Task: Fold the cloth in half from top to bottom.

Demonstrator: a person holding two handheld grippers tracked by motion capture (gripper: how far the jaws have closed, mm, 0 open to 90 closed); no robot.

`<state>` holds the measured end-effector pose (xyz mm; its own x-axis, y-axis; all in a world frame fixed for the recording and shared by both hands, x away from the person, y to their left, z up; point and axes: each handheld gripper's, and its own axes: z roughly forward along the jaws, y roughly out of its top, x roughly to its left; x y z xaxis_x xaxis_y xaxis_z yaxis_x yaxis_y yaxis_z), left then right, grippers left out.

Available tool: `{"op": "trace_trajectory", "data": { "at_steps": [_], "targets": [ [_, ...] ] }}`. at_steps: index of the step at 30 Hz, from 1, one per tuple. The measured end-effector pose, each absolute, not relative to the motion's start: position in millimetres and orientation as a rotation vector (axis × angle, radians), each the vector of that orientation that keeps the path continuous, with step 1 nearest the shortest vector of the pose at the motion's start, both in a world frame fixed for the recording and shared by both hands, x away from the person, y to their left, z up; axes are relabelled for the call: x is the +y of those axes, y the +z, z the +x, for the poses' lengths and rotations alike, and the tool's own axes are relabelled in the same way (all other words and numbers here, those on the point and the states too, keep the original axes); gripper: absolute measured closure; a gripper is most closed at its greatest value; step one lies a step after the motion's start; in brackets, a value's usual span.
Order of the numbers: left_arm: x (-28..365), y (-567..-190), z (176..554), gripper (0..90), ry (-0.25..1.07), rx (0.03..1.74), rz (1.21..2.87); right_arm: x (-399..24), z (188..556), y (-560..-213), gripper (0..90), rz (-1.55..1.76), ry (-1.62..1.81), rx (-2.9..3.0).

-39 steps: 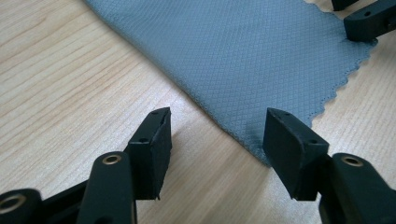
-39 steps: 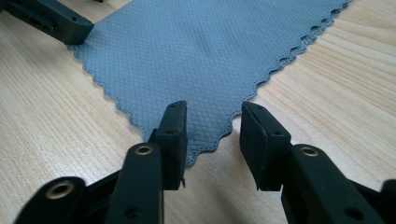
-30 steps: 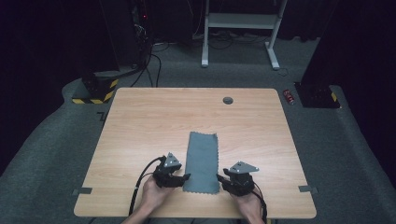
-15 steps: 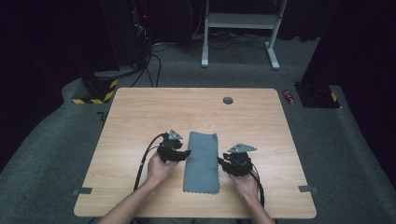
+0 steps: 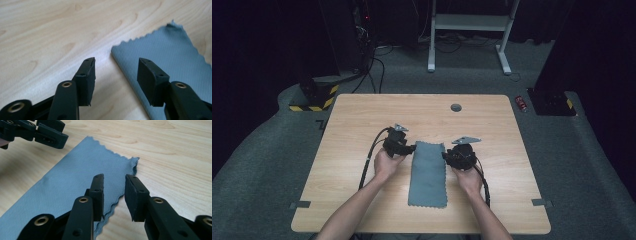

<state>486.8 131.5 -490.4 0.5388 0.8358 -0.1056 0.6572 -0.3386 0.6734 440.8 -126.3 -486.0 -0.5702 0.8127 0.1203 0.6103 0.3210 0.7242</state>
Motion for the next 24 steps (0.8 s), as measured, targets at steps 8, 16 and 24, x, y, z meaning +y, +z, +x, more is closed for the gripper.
{"op": "trace_trajectory", "data": {
  "at_steps": [8,16,24],
  "targets": [
    [121,-495,500,49.3,0.317,1.246,2.095,-123,462,-494,69.3,1.373,1.070,2.280],
    [113,-503,509,49.7,0.312,1.274,2.126,-116,479,-503,66.7,1.440,1.008,2.263],
    [107,-506,509,52.3,0.359,1.264,2.167,-110,490,-512,67.6,1.474,0.948,2.265]
  ]
}}
